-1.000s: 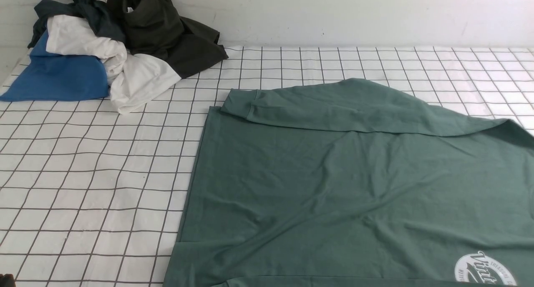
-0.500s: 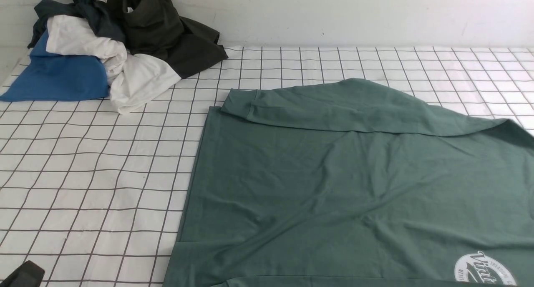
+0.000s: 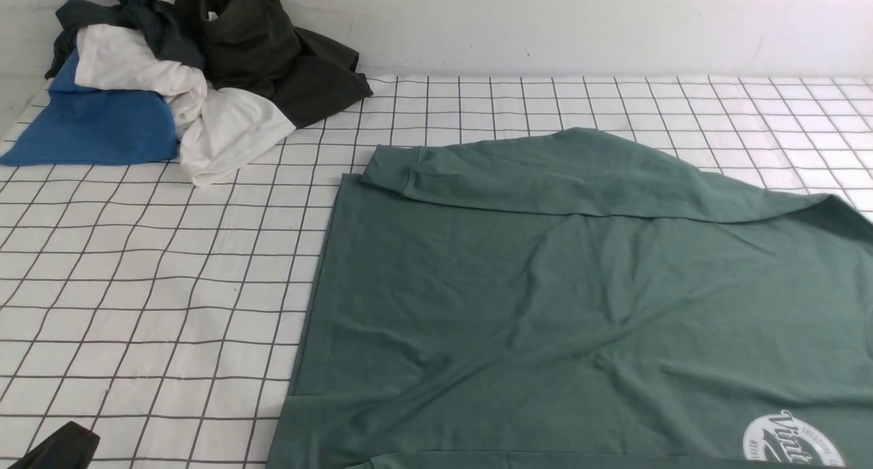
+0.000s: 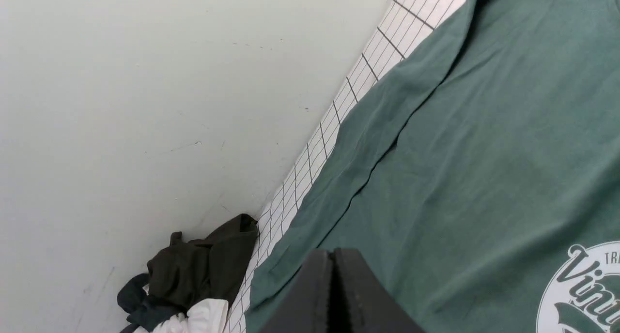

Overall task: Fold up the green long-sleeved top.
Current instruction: Use the left arm to clamp the cuff closest to it

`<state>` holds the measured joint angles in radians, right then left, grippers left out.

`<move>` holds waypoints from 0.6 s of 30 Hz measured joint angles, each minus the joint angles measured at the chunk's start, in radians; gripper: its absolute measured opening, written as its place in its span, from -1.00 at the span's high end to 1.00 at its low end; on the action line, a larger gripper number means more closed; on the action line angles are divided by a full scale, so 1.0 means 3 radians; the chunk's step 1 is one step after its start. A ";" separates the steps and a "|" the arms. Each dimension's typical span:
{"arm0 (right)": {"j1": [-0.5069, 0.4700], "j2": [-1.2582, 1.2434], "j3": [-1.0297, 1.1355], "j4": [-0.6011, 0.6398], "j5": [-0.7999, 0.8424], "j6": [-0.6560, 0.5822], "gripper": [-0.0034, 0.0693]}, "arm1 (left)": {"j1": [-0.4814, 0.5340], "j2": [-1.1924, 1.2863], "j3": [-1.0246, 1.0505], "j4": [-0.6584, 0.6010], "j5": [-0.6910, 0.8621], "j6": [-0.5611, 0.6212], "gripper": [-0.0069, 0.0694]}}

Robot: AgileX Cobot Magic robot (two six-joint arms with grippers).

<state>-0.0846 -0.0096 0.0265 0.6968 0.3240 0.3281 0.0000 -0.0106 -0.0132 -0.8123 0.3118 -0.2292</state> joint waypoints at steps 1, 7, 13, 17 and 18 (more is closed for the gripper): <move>0.0000 0.0000 0.0000 -0.0001 0.0000 -0.0012 0.94 | 0.0000 0.0000 -0.0035 0.0000 0.0005 0.0041 0.84; 0.0000 0.0000 -0.0034 -0.0032 0.0015 -0.0559 0.94 | 0.0000 0.0052 -0.0603 0.0000 0.0203 0.1193 0.84; 0.0000 0.0213 -0.0696 -0.0503 0.0052 -0.1384 0.94 | 0.0000 0.0872 -0.1232 0.0310 0.0860 0.1835 0.84; 0.0000 0.0830 -0.1305 -0.1048 0.0388 -0.1751 0.94 | 0.0000 0.1636 -0.1841 0.0872 0.1543 0.2030 0.84; 0.0004 0.0985 -0.1451 -0.1190 0.0520 -0.1792 0.94 | -0.0002 0.1805 -0.1982 0.0999 0.1753 0.2050 0.84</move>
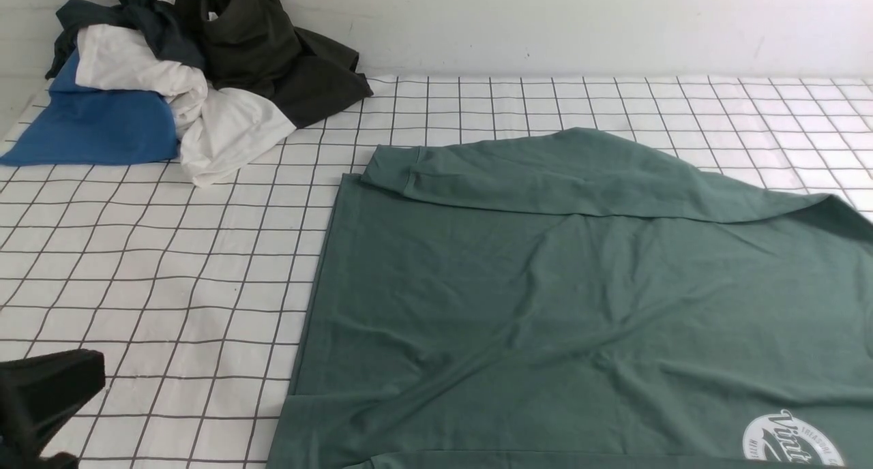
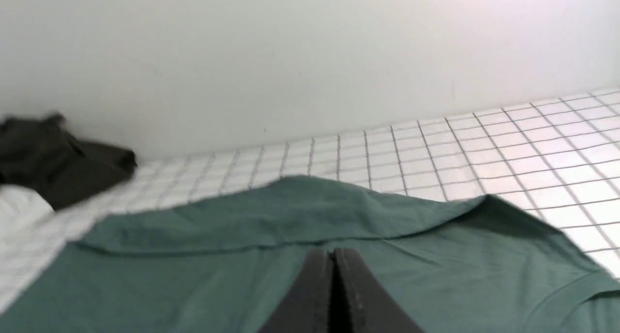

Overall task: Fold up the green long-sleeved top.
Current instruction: Use the left arm to clamp the cuff closest to it

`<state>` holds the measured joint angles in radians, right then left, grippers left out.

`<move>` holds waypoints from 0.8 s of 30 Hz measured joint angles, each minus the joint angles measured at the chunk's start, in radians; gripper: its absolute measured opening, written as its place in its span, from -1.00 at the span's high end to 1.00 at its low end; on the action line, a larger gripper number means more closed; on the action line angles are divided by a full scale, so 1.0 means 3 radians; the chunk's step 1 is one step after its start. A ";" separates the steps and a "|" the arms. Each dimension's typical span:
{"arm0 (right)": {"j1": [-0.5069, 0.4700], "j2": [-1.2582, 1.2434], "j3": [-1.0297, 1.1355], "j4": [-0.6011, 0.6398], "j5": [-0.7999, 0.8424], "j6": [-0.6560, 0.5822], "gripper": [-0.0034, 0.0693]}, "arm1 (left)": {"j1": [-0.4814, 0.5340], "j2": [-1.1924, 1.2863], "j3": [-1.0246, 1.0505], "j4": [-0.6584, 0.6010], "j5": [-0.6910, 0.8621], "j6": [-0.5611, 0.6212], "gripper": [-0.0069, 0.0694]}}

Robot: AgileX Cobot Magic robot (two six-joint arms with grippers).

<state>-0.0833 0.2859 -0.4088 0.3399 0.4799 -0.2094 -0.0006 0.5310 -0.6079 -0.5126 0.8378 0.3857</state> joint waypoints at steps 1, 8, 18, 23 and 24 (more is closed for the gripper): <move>0.0016 0.0270 -0.0218 -0.0130 0.0177 -0.0021 0.94 | -0.0010 0.0243 -0.0201 0.0172 0.0192 0.0003 0.84; 0.0379 0.1302 -0.1104 -0.0250 0.1317 -0.0061 0.94 | -0.0592 0.1158 -0.0788 0.0509 0.0685 -0.0041 0.84; 0.1156 0.2036 -0.1382 -0.0279 0.2541 -0.0224 0.94 | -0.1853 0.2299 -0.0803 0.0593 0.0639 -0.0073 0.44; 0.1195 0.2036 -0.1382 -0.0289 0.2555 -0.0307 0.94 | -0.2041 0.2851 -0.0803 0.0733 0.0364 -0.0076 -0.03; 0.1195 0.2036 -0.1382 -0.0290 0.2555 -0.0320 0.94 | -0.2054 0.2966 -0.0803 0.0791 0.0292 -0.0076 -0.12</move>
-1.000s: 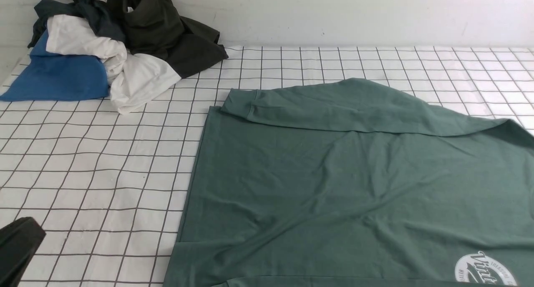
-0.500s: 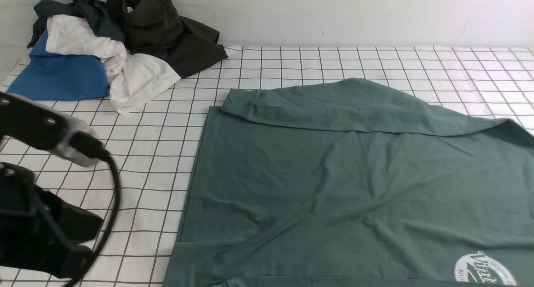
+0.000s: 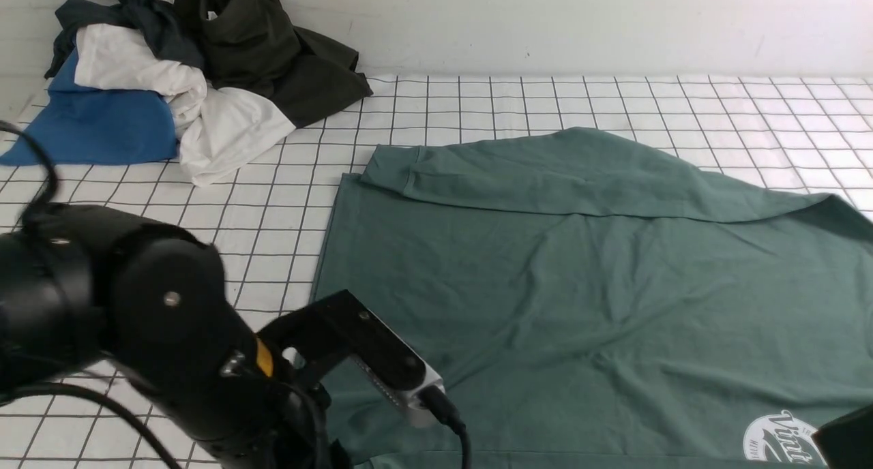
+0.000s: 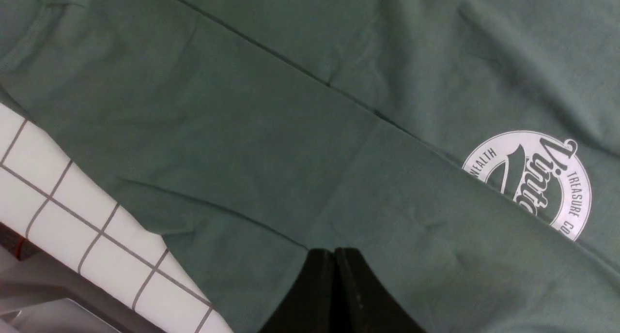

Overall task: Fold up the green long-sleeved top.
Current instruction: Use the left arm to clamp the cuff closest to it

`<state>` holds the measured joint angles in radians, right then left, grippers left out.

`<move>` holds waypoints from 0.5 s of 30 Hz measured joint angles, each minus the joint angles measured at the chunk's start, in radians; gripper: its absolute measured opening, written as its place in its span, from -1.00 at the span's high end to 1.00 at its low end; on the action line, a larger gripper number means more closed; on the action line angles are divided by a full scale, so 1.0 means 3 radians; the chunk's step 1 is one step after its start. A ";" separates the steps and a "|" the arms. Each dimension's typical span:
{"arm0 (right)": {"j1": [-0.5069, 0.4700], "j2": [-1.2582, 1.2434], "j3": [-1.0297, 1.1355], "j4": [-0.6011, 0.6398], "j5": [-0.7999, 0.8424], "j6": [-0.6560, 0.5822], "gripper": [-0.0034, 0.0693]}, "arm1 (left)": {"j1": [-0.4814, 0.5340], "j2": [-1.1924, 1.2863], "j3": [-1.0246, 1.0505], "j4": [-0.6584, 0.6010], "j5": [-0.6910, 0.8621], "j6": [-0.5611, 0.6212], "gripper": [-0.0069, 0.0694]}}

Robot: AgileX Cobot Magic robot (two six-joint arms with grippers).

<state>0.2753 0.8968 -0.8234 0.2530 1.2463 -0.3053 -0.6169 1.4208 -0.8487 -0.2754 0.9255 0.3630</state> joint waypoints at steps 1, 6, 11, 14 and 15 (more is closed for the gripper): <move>0.0000 0.0000 0.0000 -0.0007 0.0000 -0.0003 0.94 | -0.0013 0.0134 -0.0007 0.0066 -0.0057 0.0000 -0.23; 0.0000 0.0000 0.0000 -0.0007 0.0004 -0.0013 0.94 | -0.0016 0.0580 -0.0026 0.0171 -0.0243 -0.0024 -0.48; 0.0000 0.0000 0.0010 -0.0007 -0.0058 -0.0013 0.94 | -0.0016 0.0813 -0.0026 0.0140 -0.0365 -0.0060 -0.46; 0.0000 0.0000 0.0060 -0.0007 -0.0135 -0.0013 0.94 | -0.0016 0.0833 -0.0028 0.0051 -0.0400 -0.0061 -0.35; 0.0000 0.0000 0.0079 -0.0007 -0.0162 -0.0013 0.94 | -0.0016 0.0835 -0.0028 0.0035 -0.0406 -0.0064 -0.31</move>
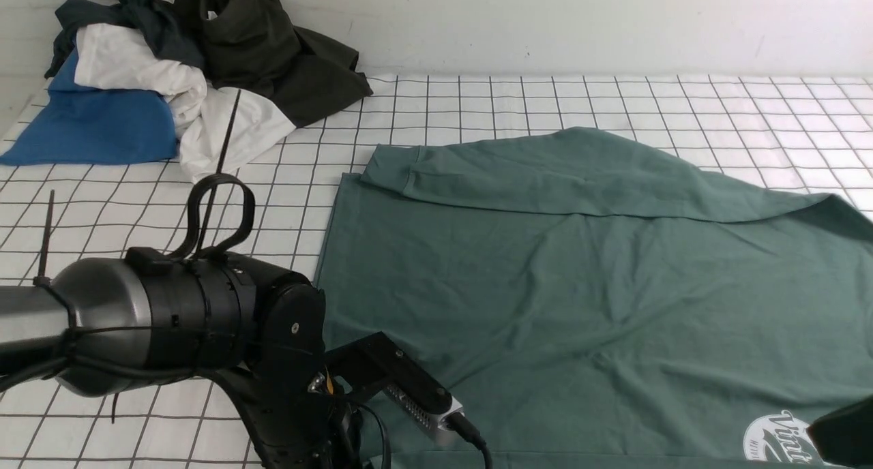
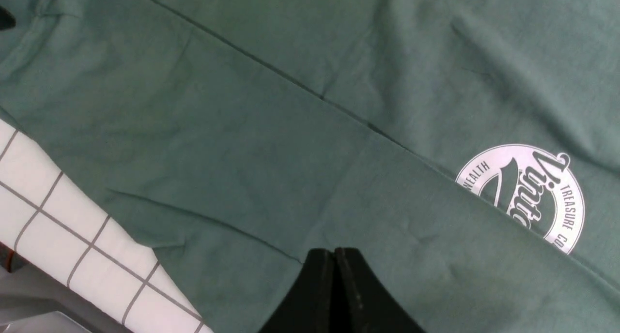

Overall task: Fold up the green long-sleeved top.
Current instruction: Use the left arm to clamp the cuff closest to it

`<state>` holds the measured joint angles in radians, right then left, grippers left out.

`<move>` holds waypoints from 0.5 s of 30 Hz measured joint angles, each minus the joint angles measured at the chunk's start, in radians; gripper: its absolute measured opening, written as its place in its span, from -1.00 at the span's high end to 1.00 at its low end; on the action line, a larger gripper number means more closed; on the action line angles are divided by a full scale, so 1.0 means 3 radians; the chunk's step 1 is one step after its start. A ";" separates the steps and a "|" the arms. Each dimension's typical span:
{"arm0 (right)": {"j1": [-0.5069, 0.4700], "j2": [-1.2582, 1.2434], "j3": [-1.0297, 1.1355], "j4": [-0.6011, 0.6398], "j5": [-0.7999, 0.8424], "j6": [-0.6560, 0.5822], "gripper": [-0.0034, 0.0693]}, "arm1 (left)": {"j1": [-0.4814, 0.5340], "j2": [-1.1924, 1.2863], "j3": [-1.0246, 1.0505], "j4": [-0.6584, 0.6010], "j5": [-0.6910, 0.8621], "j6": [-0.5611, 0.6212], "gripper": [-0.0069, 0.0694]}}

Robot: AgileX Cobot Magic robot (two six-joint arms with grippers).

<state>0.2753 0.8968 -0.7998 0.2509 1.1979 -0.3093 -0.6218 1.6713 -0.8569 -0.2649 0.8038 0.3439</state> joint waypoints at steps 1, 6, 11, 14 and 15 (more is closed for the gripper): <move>0.0000 0.0000 0.0022 0.0000 -0.0017 0.0000 0.94 | 0.0000 0.0000 0.0000 -0.0017 -0.0011 0.0000 -0.26; 0.0000 0.0000 0.0081 0.0000 -0.0063 0.0000 0.94 | 0.0000 0.0009 0.0000 -0.0061 -0.0098 -0.0009 -0.02; 0.0000 0.0000 0.0086 0.0000 -0.0081 0.0000 0.94 | 0.0000 0.0013 0.0000 -0.0066 -0.0178 -0.0009 0.26; 0.0000 0.0000 0.0086 0.0000 -0.0081 0.0000 0.94 | 0.0000 0.0013 0.0000 -0.0066 -0.0189 -0.0009 0.49; 0.0000 0.0000 0.0086 0.0000 -0.0081 0.0000 0.94 | 0.0000 -0.0004 0.0000 -0.0072 -0.0189 -0.0009 0.62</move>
<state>0.2753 0.8968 -0.7740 0.2509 1.1737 -0.3093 -0.6218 1.6701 -0.8569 -0.2867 0.7471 0.3411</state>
